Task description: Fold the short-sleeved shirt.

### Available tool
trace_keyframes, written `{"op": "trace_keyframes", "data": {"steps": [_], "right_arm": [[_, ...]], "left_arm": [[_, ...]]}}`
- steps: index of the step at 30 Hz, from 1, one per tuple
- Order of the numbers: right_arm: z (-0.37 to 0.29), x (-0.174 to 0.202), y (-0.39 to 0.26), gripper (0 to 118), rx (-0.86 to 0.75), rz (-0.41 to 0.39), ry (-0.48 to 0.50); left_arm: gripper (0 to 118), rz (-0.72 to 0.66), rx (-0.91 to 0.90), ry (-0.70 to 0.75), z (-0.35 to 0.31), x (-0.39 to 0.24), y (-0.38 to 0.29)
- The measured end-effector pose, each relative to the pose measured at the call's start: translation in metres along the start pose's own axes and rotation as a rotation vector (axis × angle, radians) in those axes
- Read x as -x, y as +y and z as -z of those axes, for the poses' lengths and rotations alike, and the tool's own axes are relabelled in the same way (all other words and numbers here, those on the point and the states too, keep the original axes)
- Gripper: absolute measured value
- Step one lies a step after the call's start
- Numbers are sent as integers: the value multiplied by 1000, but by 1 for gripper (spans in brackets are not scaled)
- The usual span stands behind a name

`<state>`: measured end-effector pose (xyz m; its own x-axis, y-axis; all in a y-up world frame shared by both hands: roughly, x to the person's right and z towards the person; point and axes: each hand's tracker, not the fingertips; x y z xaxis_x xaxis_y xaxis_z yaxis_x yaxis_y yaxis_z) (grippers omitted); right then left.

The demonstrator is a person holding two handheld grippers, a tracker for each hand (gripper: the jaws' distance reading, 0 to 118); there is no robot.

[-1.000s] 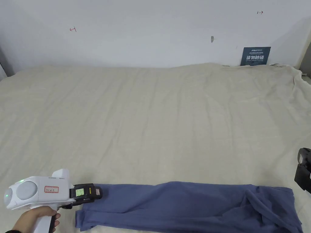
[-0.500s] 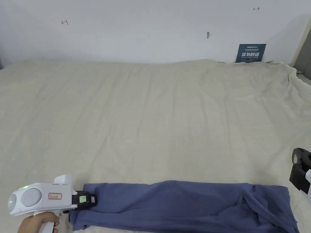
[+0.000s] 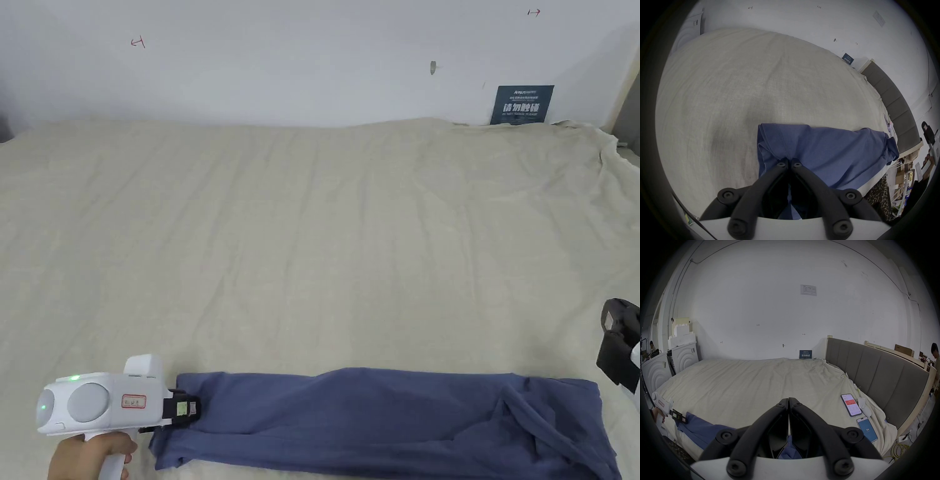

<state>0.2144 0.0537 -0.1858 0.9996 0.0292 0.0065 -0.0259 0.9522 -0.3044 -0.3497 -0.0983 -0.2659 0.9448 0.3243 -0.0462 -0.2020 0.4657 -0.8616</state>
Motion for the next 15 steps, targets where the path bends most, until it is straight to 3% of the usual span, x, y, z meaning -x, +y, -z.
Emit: {"op": "trace_keyframes", "data": {"steps": [15], "right_arm": [[-10,-9,6,0,-28,22,7]], "left_arm": [[0,-15,-82,-25,-57,-32,28]]}}
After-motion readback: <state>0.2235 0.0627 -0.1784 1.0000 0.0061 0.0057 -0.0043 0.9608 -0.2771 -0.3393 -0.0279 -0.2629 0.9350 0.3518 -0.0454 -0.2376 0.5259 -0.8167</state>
